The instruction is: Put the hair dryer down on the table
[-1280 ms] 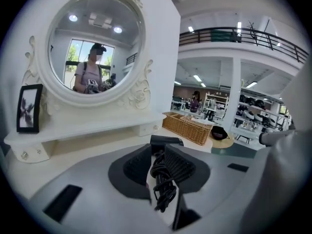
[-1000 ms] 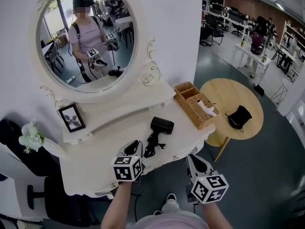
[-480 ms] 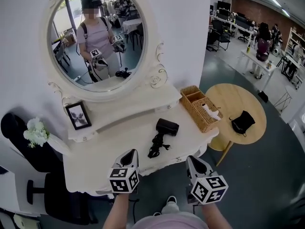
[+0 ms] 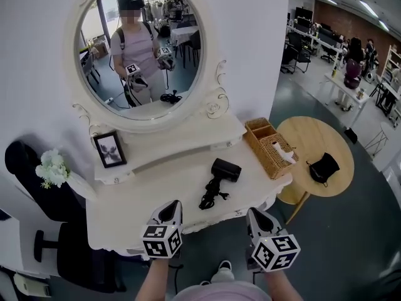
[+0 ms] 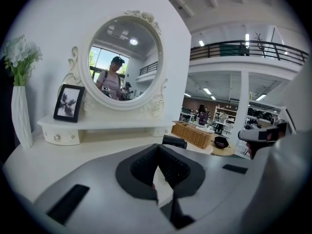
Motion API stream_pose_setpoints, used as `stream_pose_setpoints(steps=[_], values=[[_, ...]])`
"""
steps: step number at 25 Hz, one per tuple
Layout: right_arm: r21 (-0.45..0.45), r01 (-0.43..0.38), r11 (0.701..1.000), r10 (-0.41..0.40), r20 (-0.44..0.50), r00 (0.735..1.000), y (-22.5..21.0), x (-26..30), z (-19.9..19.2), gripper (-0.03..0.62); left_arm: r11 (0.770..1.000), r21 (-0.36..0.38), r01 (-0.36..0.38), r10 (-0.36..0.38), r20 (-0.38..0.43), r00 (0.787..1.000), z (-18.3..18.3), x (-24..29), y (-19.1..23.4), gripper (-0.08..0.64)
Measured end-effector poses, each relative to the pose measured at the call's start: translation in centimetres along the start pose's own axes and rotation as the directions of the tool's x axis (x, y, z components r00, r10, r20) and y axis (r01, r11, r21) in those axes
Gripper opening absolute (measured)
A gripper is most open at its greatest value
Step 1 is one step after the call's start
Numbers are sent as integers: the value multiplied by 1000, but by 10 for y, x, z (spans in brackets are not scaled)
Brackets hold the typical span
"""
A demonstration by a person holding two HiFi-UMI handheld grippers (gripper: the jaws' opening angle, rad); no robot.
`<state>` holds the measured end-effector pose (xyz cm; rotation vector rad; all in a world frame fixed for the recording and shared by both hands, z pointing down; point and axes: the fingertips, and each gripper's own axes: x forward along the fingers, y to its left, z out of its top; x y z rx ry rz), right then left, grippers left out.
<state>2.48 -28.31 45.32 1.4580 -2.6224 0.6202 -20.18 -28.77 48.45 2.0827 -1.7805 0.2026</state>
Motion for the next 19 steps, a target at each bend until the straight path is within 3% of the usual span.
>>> stream_pose_setpoints(steps=[19], values=[[-11,-8,1000,7,-8,1000,-12,9,-1,2,1000,7,-1,1,-12,1000,-4,13,-11,0]])
